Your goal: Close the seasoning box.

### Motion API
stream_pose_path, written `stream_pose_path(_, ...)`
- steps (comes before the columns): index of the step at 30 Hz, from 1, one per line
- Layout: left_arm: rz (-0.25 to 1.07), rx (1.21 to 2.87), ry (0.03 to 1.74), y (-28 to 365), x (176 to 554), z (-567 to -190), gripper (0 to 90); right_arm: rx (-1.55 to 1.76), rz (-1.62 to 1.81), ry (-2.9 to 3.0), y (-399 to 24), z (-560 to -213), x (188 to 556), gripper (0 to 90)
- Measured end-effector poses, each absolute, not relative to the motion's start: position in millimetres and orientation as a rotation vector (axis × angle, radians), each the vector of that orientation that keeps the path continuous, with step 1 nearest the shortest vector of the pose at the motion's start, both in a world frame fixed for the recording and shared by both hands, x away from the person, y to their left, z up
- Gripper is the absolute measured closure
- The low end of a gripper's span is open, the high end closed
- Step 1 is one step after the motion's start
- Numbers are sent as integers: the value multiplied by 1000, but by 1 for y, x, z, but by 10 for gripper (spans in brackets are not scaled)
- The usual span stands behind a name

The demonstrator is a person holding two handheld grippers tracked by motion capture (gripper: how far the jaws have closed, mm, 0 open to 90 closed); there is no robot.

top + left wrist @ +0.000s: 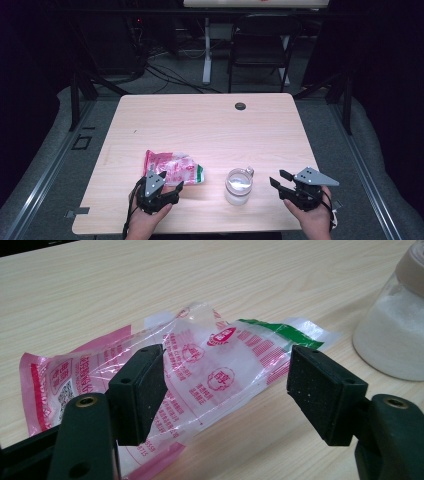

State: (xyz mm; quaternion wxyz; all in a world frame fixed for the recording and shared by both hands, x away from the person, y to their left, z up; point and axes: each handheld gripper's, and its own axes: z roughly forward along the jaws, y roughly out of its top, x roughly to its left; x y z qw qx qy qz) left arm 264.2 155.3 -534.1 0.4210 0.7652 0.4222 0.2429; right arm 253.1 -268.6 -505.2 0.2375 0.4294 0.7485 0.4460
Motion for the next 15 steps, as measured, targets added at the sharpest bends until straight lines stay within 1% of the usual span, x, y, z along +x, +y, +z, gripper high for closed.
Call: stream_pose_path(15, 609, 1913, 1083, 161, 268, -536, 322, 1247, 1133, 2068, -280, -533, 259, 525)
